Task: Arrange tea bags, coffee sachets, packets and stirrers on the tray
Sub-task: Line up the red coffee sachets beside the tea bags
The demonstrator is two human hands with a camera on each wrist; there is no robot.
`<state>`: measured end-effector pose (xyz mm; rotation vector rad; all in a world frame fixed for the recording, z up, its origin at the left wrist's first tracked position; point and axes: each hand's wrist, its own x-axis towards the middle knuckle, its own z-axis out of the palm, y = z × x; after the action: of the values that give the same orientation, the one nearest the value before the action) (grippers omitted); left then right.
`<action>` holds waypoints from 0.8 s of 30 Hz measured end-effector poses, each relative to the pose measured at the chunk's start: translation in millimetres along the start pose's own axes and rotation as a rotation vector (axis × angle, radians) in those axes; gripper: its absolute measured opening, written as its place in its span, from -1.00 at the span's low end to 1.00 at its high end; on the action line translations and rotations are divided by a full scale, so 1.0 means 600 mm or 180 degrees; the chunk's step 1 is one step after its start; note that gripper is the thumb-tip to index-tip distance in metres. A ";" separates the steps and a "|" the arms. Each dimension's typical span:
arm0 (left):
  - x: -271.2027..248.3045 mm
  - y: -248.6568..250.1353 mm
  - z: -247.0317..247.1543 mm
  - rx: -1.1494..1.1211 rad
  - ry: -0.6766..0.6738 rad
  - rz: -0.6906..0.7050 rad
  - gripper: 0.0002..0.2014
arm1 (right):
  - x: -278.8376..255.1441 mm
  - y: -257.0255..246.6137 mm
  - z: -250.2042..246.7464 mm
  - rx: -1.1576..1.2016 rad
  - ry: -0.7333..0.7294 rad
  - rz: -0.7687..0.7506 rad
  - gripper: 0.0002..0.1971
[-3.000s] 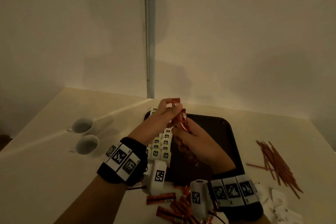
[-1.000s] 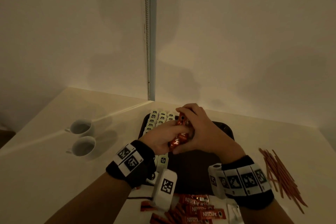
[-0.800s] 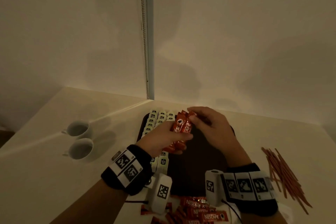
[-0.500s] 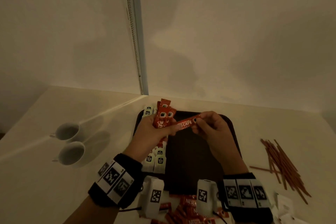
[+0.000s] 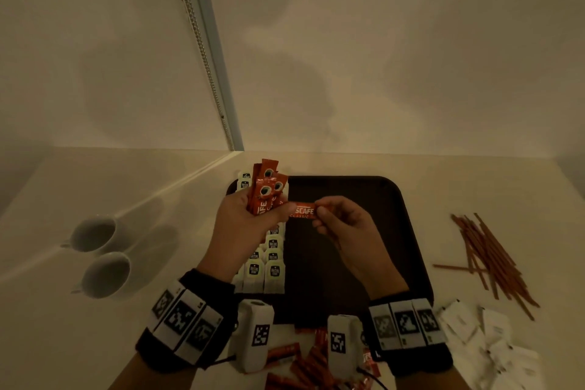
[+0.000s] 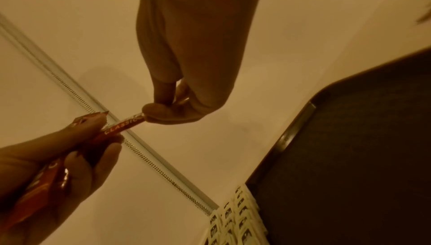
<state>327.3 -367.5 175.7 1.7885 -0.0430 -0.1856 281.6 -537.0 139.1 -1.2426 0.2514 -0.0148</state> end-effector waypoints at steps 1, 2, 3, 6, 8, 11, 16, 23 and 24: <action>0.001 -0.003 0.002 -0.0044 -0.0007 -0.0022 -0.89 | 0.001 0.003 -0.002 0.0044 0.0015 0.0037 -0.83; 0.003 -0.008 0.003 -0.0092 0.0026 -0.0047 -0.90 | 0.003 0.006 -0.004 0.0095 0.0019 0.0080 -0.81; 0.004 -0.013 0.004 -0.0130 0.0073 -0.0079 -0.92 | 0.005 0.008 -0.005 0.0119 -0.0003 0.0129 -0.80; 0.006 -0.029 0.004 -0.0253 0.0149 -0.0187 -0.94 | 0.012 0.013 -0.014 -0.0047 -0.0115 0.0317 -0.78; 0.007 -0.041 -0.001 -0.0284 0.0224 -0.0283 -0.93 | 0.027 0.018 -0.026 -0.0349 -0.0035 0.0348 -0.77; 0.012 -0.060 -0.022 -0.0479 0.0404 -0.0574 -0.85 | 0.076 0.033 -0.058 -0.0950 0.0531 0.0371 -0.80; 0.017 -0.083 -0.057 -0.0854 0.0389 -0.1140 -0.83 | 0.184 0.088 -0.108 -0.1800 0.1145 0.0549 -0.83; 0.019 -0.102 -0.084 -0.1513 0.0172 -0.1631 -0.89 | 0.267 0.130 -0.110 -0.2333 0.1378 0.0741 -0.93; 0.018 -0.102 -0.086 -0.1598 0.0152 -0.1681 -0.87 | 0.272 0.131 -0.109 -0.2411 0.1409 0.0755 -0.92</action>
<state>341.1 -305.1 126.0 1.2692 0.4758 -0.4858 417.5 -596.6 16.2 -1.9488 0.8434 0.0121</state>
